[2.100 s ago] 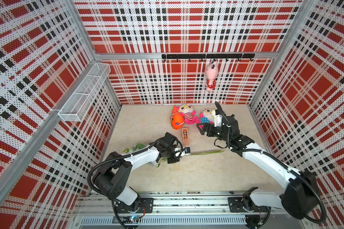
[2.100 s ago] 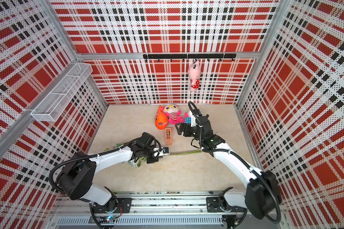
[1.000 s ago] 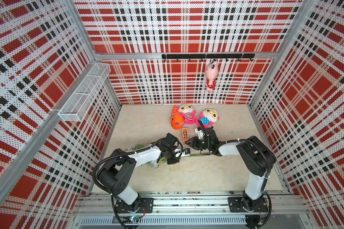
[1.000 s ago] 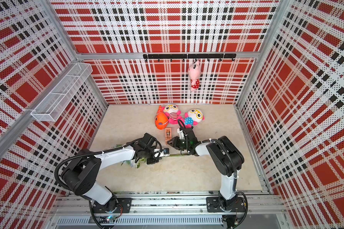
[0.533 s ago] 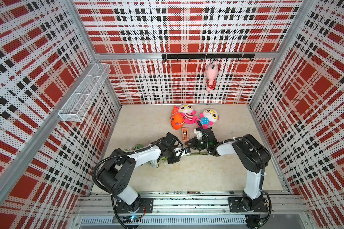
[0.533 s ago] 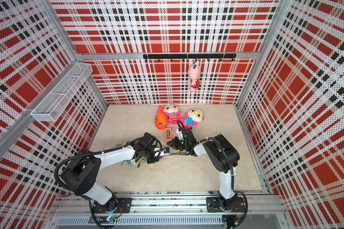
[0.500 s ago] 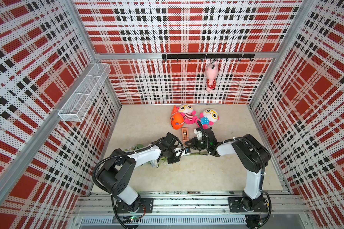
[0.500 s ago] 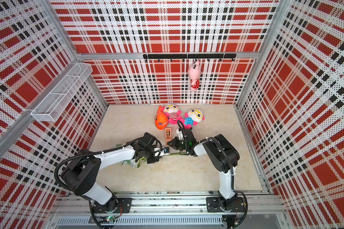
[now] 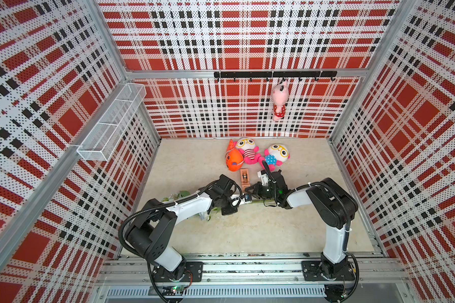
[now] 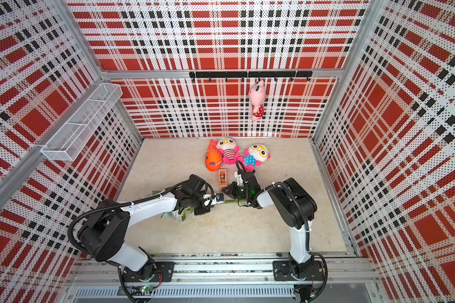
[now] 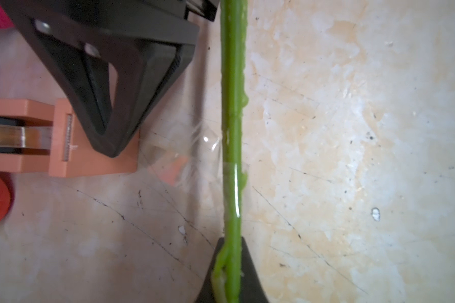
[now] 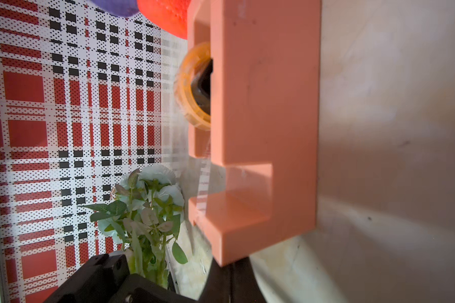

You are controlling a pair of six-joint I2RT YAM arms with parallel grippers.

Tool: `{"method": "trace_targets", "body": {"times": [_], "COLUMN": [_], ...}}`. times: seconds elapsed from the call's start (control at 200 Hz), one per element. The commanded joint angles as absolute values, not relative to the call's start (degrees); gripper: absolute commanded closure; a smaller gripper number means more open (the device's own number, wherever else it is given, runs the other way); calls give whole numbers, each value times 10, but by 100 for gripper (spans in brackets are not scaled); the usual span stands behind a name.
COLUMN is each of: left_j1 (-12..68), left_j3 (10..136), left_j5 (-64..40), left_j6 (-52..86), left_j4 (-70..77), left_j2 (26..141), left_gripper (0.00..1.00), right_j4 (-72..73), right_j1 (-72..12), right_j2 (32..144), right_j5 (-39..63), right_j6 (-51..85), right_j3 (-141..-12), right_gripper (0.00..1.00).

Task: Wrap bouquets with tape
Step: Tear off the tape using the Tape Cutter.

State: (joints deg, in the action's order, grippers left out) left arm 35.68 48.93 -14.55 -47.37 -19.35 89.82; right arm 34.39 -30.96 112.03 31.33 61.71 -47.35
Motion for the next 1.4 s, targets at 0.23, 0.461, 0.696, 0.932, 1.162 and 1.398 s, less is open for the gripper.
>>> {"method": "trace_targets", "body": {"times": [0.23, 0.461, 0.696, 0.932, 1.162, 1.398], "left_j1": [359, 360, 357, 355, 356, 340], "left_j3": [483, 485, 496, 520, 570, 603], "left_j5": [-139, -128, -107, -103, -95, -104], "left_j6": [-468, -466, -462, -466, -429, -401], "left_j4": [-177, -176, -172, -182, -209, -232], "left_j2": [884, 875, 828, 791, 796, 816], "left_gripper": [100, 100, 100, 100, 100, 100], "right_j4": [300, 244, 97, -58, -140, -191], "right_j1": [-311, -299, -244, -157, -31, -4], "right_j2": [1154, 1097, 965, 863, 653, 443], "right_j5": [293, 296, 290, 270, 186, 178], "right_j6": [624, 587, 490, 387, 252, 172], "right_j3": [-445, -450, -454, -504, -509, -488], "right_gripper": [100, 78, 49, 41, 28, 14]}}
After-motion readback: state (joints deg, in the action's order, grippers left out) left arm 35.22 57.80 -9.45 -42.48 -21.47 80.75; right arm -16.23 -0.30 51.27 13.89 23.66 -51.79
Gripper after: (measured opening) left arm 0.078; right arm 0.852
